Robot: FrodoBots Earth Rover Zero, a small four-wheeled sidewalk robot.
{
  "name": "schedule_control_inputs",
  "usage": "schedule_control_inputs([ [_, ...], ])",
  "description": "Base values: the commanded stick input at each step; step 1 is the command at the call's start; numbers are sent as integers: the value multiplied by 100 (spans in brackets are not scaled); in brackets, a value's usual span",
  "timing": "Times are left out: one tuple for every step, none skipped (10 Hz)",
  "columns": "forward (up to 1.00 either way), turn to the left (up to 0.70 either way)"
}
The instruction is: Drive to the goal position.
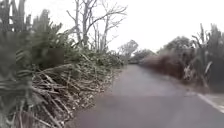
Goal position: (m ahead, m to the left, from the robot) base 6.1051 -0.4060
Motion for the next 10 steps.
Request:
schedule_control_inputs([
  [100, -40],
  [100, -40],
  [100, 0],
  [100, 0],
  [100, 0],
  [100, 0],
  [100, 0],
  [100, 0],
  [100, 0],
  [100, 0],
])
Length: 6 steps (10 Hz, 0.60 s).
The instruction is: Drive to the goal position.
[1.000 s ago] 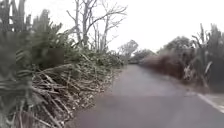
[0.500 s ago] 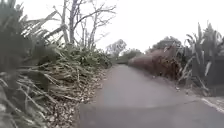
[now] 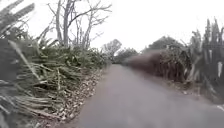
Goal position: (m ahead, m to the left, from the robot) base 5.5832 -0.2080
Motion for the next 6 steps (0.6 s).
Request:
schedule_control_inputs([
  [100, 0],
  [100, 0],
  [100, 0],
  [100, 0],
  [100, 0],
  [100, 0],
])
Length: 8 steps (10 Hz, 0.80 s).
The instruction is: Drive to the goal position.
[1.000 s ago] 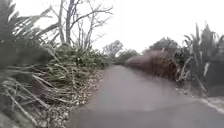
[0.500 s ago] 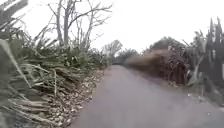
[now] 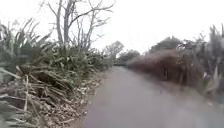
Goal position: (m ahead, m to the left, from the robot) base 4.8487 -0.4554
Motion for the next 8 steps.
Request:
schedule_control_inputs([
  [100, 0],
  [100, -7],
  [100, -20],
  [100, -33],
  [100, -40],
  [100, -40],
  [100, -40],
  [100, -40],
])
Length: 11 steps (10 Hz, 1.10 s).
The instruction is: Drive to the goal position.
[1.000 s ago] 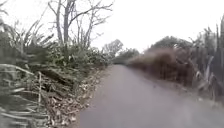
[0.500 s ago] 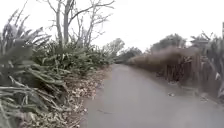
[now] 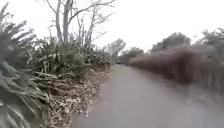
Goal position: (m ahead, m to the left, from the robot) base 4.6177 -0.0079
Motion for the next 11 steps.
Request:
schedule_control_inputs([
  [100, -40],
  [100, -40],
  [100, 0],
  [100, 0],
  [100, 0],
  [100, 0],
  [100, 0],
  [100, 0],
  [100, 0],
  [100, 0],
  [100, 0],
])
